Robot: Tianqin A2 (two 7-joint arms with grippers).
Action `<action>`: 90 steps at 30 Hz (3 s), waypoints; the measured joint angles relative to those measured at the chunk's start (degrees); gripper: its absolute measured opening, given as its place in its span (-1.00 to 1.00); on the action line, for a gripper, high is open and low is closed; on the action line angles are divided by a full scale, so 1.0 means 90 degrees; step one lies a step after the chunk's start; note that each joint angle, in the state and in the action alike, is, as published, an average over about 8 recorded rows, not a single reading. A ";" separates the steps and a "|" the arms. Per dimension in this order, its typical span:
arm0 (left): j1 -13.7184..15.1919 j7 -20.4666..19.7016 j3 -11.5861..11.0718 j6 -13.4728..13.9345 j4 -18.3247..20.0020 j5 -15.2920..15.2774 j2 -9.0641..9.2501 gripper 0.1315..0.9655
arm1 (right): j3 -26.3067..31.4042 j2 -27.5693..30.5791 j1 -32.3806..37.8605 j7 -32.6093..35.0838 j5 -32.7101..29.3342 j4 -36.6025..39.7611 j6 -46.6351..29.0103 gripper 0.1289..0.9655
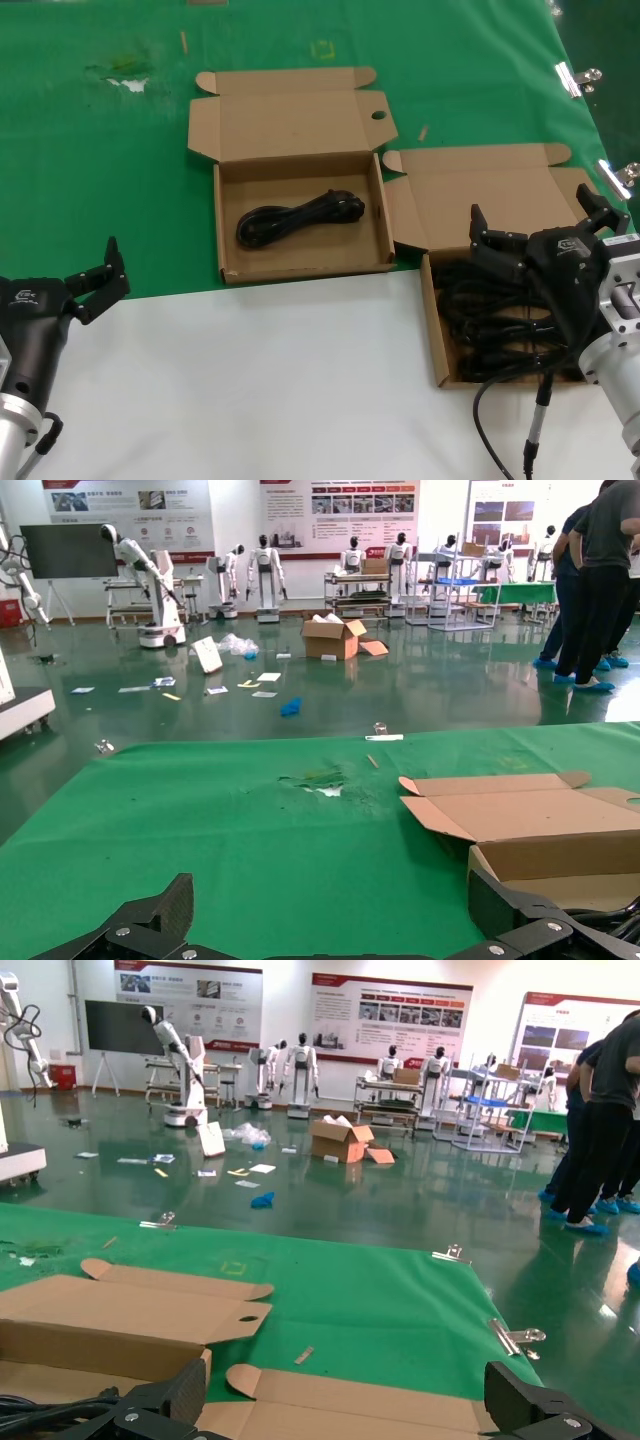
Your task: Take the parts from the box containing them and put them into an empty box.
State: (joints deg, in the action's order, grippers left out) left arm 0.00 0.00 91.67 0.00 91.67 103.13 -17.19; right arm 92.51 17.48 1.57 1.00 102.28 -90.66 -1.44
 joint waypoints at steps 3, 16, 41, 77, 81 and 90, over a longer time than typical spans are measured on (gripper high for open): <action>0.0000 0.0000 0.0000 0.0000 0.0000 0.0000 0.0000 1.00 | 0.0000 0.0000 0.0000 0.0000 0.0000 0.0000 0.0000 1.00; 0.0000 -0.0002 0.0000 0.0000 0.0000 0.0000 0.0000 1.00 | 0.0000 0.0000 0.0000 0.0000 0.0000 0.0000 0.0000 1.00; 0.0000 -0.0001 0.0000 0.0000 0.0000 0.0000 0.0000 1.00 | 0.0000 0.0000 0.0000 0.0000 0.0000 0.0000 0.0000 1.00; 0.0000 0.0000 0.0000 0.0000 0.0000 0.0000 0.0000 1.00 | 0.0000 0.0000 0.0000 0.0000 0.0000 0.0000 0.0000 1.00; 0.0000 0.0000 0.0000 0.0000 0.0000 0.0000 0.0000 1.00 | 0.0000 0.0000 0.0000 0.0000 0.0000 0.0000 0.0000 1.00; 0.0000 0.0000 0.0000 0.0000 0.0000 0.0000 0.0000 1.00 | 0.0000 0.0000 0.0000 0.0000 0.0000 0.0000 0.0000 1.00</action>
State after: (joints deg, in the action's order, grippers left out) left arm 0.00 0.00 91.67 0.00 91.67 103.13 -17.19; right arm 92.51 17.48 1.57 1.00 102.28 -90.66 -1.44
